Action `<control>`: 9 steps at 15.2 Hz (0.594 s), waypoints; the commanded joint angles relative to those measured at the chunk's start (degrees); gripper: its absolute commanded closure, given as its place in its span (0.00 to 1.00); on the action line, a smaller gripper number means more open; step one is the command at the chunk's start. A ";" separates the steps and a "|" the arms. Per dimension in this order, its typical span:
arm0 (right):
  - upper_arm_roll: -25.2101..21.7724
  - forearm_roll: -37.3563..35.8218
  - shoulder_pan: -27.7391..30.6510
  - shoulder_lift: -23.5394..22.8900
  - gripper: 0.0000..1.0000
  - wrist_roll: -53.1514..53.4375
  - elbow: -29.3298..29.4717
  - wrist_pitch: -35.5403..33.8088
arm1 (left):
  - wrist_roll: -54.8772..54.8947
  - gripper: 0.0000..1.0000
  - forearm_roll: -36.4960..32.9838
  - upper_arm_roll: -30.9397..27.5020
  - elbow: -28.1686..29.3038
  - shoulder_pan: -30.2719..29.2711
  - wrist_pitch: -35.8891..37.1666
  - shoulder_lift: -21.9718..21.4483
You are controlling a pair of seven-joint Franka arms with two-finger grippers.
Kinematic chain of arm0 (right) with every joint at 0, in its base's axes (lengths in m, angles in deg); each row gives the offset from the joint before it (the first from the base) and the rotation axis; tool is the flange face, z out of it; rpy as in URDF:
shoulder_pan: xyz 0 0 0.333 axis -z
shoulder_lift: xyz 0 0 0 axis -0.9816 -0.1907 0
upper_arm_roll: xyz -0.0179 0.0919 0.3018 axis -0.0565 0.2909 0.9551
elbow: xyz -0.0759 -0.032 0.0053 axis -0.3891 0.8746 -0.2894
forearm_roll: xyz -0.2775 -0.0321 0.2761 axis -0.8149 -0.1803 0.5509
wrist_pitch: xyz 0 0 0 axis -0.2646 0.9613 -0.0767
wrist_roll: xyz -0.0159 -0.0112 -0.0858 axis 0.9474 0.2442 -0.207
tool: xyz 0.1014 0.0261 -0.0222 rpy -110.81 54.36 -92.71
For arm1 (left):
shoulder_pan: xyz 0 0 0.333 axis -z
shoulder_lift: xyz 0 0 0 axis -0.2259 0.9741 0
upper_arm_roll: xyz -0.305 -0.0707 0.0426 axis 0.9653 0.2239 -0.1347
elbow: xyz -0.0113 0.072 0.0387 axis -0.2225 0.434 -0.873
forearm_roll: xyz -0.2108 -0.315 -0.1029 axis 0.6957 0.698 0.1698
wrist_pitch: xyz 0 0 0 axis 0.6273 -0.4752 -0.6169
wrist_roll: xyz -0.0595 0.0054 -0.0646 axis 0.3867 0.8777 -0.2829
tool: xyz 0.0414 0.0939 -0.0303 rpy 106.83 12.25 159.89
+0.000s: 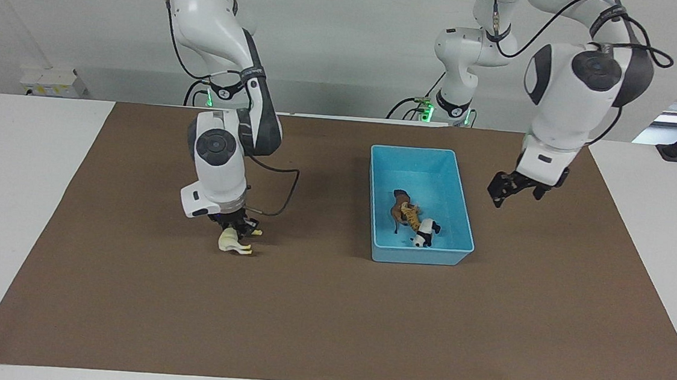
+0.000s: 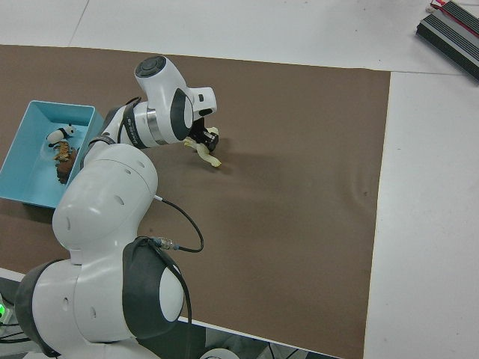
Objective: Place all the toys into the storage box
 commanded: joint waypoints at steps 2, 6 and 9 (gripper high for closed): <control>0.64 0.47 -7.64 -0.96 1.00 8.85 16.04 -14.34 | 4.49 0.00 0.44 0.35 0.54 -3.50 7.46 -6.50; 0.82 7.49 -16.79 -6.32 1.00 24.33 29.95 -12.97 | 4.58 0.00 0.88 0.26 -0.07 -3.94 11.86 -7.66; 0.82 10.50 -22.94 -10.18 1.00 27.43 34.01 -8.58 | 7.73 0.00 1.67 0.09 1.59 -3.94 13.62 -9.84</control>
